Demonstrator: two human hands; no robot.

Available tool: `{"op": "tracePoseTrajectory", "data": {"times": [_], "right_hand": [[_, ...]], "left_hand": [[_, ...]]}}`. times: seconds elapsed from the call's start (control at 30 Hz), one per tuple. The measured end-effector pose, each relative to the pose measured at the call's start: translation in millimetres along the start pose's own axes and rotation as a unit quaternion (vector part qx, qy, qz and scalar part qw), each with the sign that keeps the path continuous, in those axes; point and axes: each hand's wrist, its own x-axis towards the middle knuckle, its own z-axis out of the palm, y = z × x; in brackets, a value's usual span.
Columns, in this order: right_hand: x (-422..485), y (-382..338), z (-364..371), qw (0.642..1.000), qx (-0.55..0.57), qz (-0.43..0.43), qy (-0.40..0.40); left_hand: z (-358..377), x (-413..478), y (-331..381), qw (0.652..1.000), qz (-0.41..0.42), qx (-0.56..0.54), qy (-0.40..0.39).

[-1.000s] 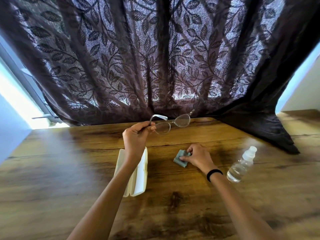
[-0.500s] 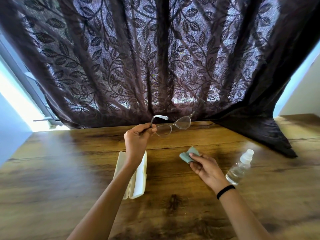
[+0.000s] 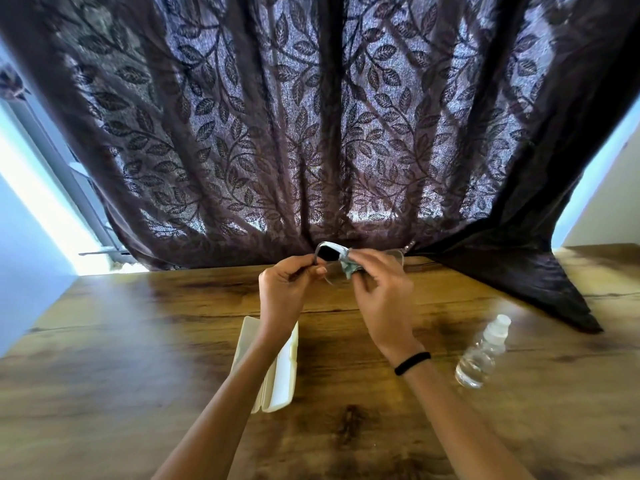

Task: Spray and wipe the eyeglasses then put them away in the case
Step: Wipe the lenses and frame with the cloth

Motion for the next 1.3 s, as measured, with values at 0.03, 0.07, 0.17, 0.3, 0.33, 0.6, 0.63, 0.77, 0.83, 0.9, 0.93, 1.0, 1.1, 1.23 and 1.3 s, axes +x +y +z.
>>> {"op": "tracePoseTrajectory", "data": {"times": [0.03, 0.07, 0.17, 0.3, 0.33, 0.6, 0.63, 0.77, 0.83, 0.9, 0.93, 1.0, 1.1, 1.23, 1.3], "right_hand": [[-3, -1, 2, 0.999, -0.034, -0.018, -0.030], [-6, -2, 4, 0.996, -0.064, -0.039, -0.056], [-16, -1, 4, 0.984, -0.108, -0.098, -0.099], [-21, 1, 4, 0.976, -0.130, -0.124, -0.120], [-21, 0, 4, 0.976, -0.132, -0.125, -0.121], [-14, 1, -4, 0.962, -0.131, -0.195, -0.137], [-12, 1, -6, 0.961, -0.135, -0.199, -0.140], [-11, 9, -11, 0.962, -0.152, -0.178, -0.143], [-12, 9, -11, 0.968, -0.160, -0.141, -0.136], [-12, 5, -8, 0.975, -0.144, -0.106, -0.130], [-12, 3, -7, 0.979, -0.126, -0.094, -0.129], [-10, -1, -4, 0.983, -0.089, -0.085, -0.134], [-9, -6, 1, 0.985, -0.045, -0.086, -0.142], [-11, -7, 5, 0.985, -0.021, -0.087, -0.147], [-11, -4, 3, 0.981, -0.039, -0.104, -0.161]], "left_hand": [[0, -1, 2, 1.000, 0.006, -0.004, 0.003], [0, -1, 3, 1.000, 0.016, -0.005, 0.007], [-3, -3, 5, 0.999, 0.045, 0.009, 0.021], [-4, -1, 5, 0.998, 0.050, 0.006, 0.040], [-3, -1, 5, 0.998, 0.052, 0.007, 0.039], [-3, 2, 6, 0.997, 0.039, -0.009, 0.058], [-4, 2, 7, 0.997, 0.040, -0.007, 0.061], [-5, 2, 8, 0.998, 0.043, -0.011, 0.050], [-4, 2, 9, 0.998, 0.043, -0.013, 0.040], [-2, 2, 10, 0.998, 0.050, -0.008, 0.030], [-2, 3, 11, 0.998, 0.054, -0.006, 0.027], [-2, 3, 11, 0.998, 0.063, 0.002, 0.025], [-2, 3, 11, 0.996, 0.078, 0.023, 0.028], [-2, 3, 13, 0.994, 0.093, 0.031, 0.044], [-2, 2, 13, 0.993, 0.103, 0.040, 0.049]]}}
